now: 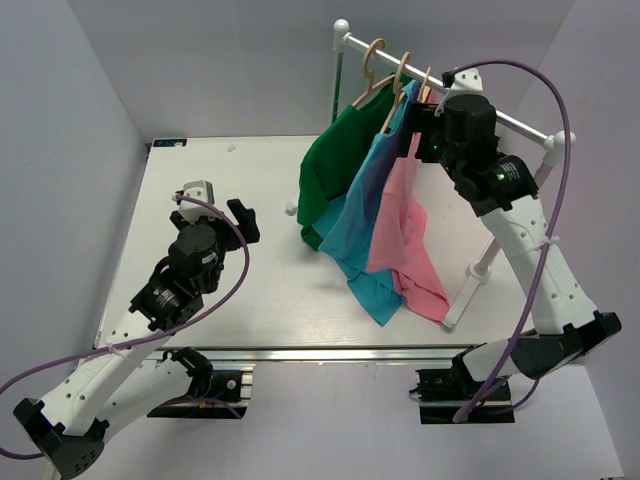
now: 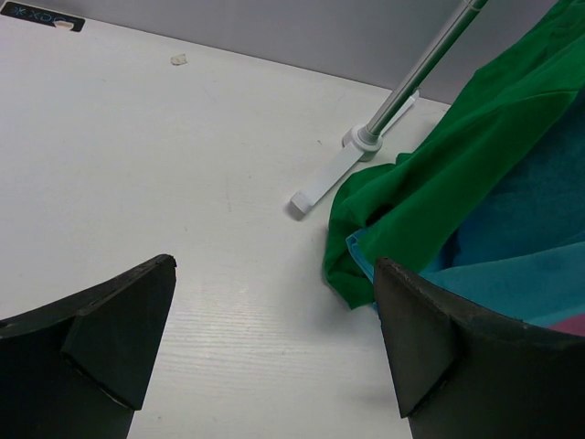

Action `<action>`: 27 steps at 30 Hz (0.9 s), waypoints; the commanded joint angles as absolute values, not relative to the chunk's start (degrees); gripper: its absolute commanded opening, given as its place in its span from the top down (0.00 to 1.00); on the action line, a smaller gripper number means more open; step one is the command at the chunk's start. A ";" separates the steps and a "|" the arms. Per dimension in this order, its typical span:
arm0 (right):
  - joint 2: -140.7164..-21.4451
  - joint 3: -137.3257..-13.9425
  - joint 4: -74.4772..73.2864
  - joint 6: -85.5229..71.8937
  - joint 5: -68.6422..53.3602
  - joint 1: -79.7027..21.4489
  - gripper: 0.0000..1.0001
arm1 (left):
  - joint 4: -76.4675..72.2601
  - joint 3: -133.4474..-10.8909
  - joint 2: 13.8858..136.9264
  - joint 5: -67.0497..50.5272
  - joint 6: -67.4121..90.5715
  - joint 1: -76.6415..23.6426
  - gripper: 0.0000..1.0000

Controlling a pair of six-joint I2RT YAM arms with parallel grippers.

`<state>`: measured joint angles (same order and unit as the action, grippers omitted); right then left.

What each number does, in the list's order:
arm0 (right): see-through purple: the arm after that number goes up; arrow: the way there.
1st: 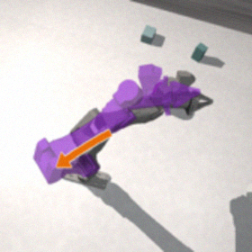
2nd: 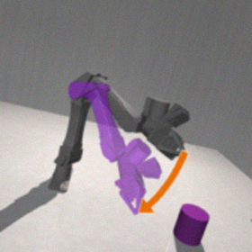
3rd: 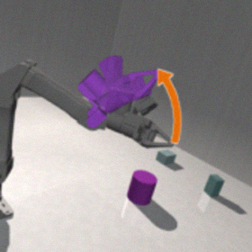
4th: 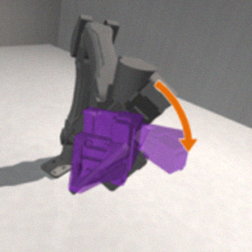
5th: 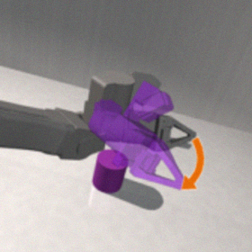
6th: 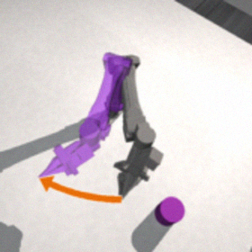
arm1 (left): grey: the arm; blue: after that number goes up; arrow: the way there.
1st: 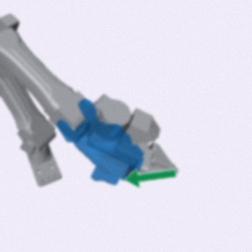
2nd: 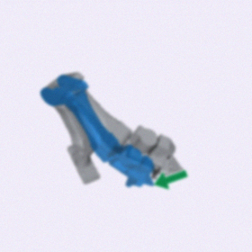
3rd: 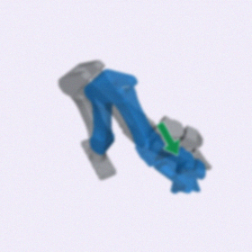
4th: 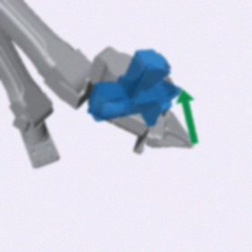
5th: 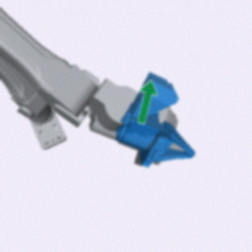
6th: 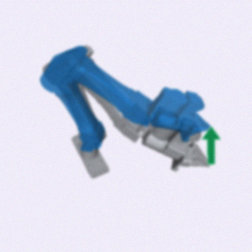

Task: Place the t-shirt on the hanger
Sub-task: Reset both arms

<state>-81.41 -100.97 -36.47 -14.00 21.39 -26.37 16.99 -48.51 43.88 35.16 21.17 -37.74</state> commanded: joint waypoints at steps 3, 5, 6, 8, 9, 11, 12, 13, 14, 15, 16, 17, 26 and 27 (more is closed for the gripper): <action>-75.60 -103.37 -37.97 -8.88 15.57 -26.28 0.11 | 22.66 -53.08 44.73 36.29 24.78 -37.71 0.02; -71.99 -102.14 -39.10 -7.83 11.11 -26.28 0.11 | 26.17 -56.06 45.87 37.88 28.90 -37.71 0.02; -70.42 -101.17 -39.37 -7.30 9.33 -26.28 0.11 | 30.89 -57.38 46.49 38.40 30.66 -37.71 0.02; -65.15 -95.82 -39.38 -7.12 3.47 -26.28 0.11 | 35.92 -61.07 48.60 39.98 36.11 -37.71 0.02; -63.04 -93.36 -39.20 -7.03 1.86 -26.28 0.11 | 40.65 -62.04 49.21 40.60 37.78 -37.71 0.02; -56.45 -83.88 -38.15 -8.87 0.70 -26.37 0.11 | 45.50 -63.72 50.45 42.88 44.28 -37.71 0.02; -54.08 -80.28 -36.93 -9.83 1.31 -26.37 0.11 | 49.01 -63.72 50.62 43.15 45.86 -37.71 0.02; -49.96 -73.72 -37.00 -12.37 5.06 -26.37 0.11 | 50.09 -63.37 50.54 43.24 47.97 -37.71 0.02; -48.44 -70.78 -37.44 -13.78 7.19 -26.37 0.11 | 50.88 -62.15 50.28 42.72 48.77 -37.71 0.02; -46.77 -67.88 -37.96 -14.93 8.60 -26.37 0.11 | 51.58 -61.27 49.93 42.19 49.21 -37.71 0.02; -43.89 -64.89 -37.71 -16.86 9.40 -26.28 0.11 | 51.94 -60.39 49.49 41.84 50.26 -37.71 0.02; -42.38 -58.95 -37.18 -17.74 9.06 -26.28 0.11 | 52.47 -58.64 48.26 41.49 50.97 -37.71 0.02; -29.98 -43.25 -34.29 -24.79 14.51 -26.37 0.11 | 48.61 -51.68 41.84 41.92 51.94 -37.71 0.02; -29.36 -42.63 -33.67 -24.52 14.24 -26.37 0.11 | 47.91 -51.51 41.84 42.01 51.77 -37.62 0.02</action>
